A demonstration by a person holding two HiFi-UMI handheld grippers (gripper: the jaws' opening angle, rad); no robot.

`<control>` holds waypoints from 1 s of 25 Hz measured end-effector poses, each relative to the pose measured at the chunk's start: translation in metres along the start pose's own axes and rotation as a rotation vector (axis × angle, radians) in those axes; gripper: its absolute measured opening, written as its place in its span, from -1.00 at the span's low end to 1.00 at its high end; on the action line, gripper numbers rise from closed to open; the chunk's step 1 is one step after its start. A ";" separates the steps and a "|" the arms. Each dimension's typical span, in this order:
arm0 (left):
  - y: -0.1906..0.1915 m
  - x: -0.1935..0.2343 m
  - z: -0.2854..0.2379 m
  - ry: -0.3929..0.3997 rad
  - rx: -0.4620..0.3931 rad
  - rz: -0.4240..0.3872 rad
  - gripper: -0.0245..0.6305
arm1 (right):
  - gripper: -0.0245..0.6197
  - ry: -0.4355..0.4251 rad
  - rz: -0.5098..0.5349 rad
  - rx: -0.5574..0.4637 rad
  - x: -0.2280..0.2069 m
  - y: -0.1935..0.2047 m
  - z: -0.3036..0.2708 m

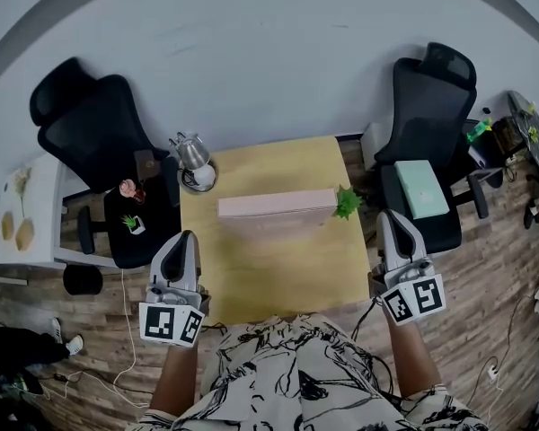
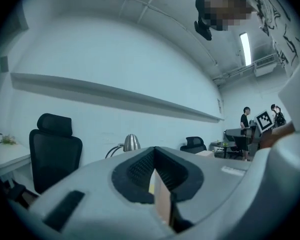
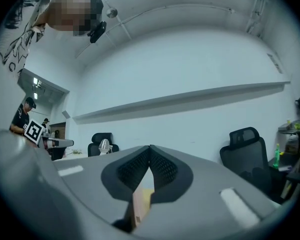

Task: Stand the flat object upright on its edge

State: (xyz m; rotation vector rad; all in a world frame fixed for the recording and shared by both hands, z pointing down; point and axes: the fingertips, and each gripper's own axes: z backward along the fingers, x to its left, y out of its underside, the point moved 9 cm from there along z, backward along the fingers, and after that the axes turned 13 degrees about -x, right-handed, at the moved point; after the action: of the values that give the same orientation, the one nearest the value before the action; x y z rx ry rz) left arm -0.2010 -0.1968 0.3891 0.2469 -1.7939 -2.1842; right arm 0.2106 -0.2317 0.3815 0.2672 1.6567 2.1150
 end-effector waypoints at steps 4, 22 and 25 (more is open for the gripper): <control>-0.003 0.005 0.009 -0.028 0.020 -0.001 -0.92 | -0.90 0.004 0.040 -0.003 0.002 -0.014 0.006; -0.033 0.023 0.033 -0.132 -0.013 -0.028 -0.92 | -0.90 0.035 0.086 0.000 0.004 -0.036 0.027; -0.034 0.023 0.036 -0.111 -0.021 -0.042 -0.92 | -0.90 0.026 0.093 -0.015 0.003 -0.038 0.030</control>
State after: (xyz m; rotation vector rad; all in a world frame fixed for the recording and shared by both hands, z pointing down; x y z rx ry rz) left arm -0.2386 -0.1660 0.3647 0.1626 -1.8387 -2.2858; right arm 0.2284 -0.1965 0.3529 0.3198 1.6728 2.2065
